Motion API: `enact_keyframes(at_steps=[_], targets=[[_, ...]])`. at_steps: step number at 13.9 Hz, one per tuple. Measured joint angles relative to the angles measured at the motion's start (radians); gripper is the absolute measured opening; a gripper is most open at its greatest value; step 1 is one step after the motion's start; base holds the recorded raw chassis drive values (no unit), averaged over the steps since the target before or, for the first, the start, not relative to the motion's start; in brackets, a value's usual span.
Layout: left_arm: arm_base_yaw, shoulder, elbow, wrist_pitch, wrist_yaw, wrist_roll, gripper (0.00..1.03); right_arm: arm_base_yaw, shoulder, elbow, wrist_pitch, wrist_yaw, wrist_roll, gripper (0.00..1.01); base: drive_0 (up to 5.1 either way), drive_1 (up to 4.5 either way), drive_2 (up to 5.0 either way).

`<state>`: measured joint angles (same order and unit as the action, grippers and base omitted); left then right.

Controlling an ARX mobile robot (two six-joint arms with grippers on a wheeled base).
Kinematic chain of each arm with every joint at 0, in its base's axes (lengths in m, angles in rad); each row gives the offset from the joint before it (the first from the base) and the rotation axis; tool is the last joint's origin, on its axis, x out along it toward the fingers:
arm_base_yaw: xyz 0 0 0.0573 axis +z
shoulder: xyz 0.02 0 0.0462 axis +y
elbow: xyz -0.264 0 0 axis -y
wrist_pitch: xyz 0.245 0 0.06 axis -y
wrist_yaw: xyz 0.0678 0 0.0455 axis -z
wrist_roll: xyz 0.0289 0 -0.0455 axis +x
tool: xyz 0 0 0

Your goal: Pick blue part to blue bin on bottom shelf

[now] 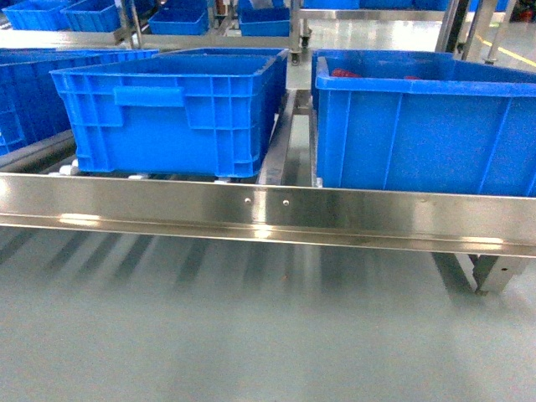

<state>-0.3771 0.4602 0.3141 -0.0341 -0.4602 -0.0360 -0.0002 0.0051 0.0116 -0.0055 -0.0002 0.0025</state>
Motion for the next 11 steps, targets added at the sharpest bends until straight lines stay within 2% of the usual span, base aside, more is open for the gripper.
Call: enact_keyframes(at_steps=[11], targets=[[0.000,-0.002,0.000,0.001,-0.001,0.000,0.43,0.000,0.000,0.000,0.000,0.000,0.000,0.98,0.0,4.04,-4.0]])
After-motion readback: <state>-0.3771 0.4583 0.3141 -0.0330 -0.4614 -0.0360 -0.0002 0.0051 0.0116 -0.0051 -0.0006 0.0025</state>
